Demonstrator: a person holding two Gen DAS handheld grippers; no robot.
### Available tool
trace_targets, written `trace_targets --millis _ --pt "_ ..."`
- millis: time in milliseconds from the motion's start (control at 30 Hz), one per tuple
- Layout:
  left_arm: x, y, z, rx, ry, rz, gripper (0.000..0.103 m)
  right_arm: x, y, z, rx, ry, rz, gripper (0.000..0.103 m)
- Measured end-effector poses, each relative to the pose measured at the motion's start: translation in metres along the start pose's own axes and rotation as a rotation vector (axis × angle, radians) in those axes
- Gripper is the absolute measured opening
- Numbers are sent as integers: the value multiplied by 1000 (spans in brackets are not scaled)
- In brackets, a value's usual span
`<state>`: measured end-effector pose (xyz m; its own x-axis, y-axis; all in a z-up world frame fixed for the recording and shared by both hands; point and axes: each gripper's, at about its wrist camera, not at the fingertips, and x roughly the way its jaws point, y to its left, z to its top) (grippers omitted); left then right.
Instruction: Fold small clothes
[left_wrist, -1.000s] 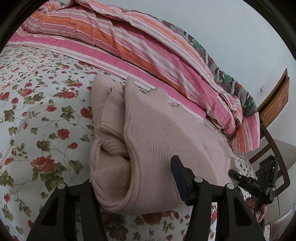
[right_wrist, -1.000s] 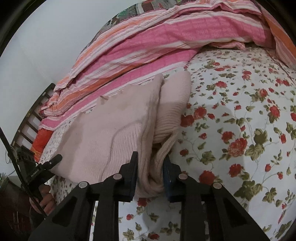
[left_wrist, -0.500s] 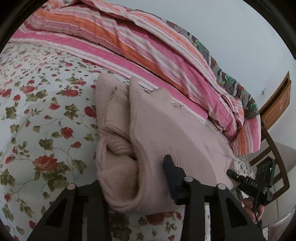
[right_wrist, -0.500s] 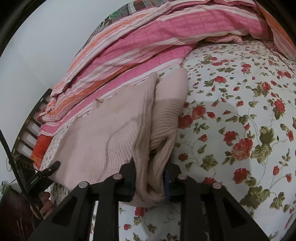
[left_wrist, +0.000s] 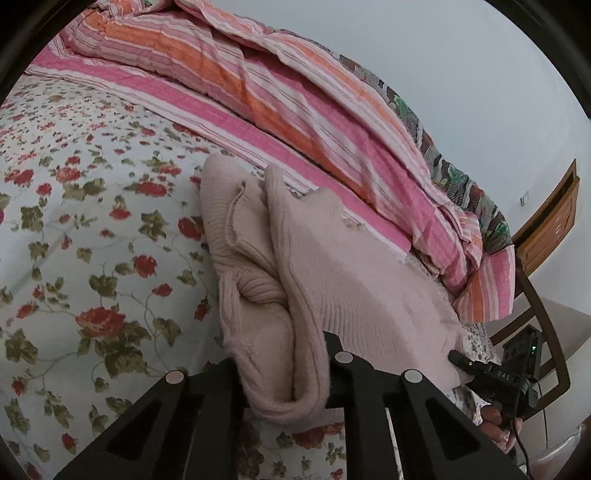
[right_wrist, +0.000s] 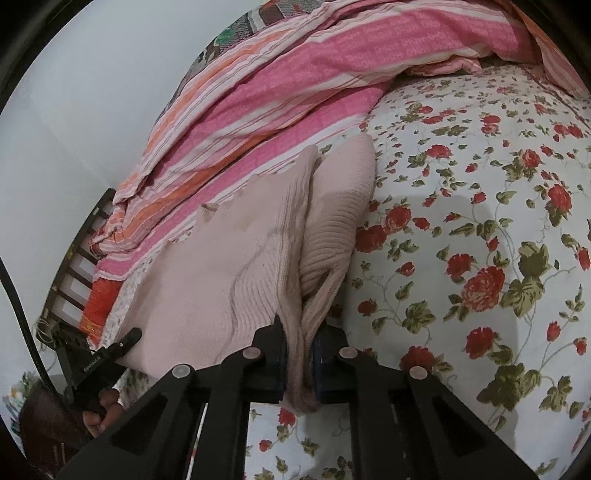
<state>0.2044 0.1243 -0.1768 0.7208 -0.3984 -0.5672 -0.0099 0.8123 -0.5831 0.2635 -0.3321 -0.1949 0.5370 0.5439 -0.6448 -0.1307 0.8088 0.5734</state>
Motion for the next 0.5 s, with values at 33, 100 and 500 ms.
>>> trace_targets --millis 33,100,500 --pt "-2 0 0 -11 4 2 11 0 -1 0 15 10 0 10" --pt "-6 1 -1 -24 10 2 10 -5 -1 -2 24 10 -1 10" --pt "-62 -6 -39 2 33 -8 10 -65 20 -54 -26 31 -6 9"
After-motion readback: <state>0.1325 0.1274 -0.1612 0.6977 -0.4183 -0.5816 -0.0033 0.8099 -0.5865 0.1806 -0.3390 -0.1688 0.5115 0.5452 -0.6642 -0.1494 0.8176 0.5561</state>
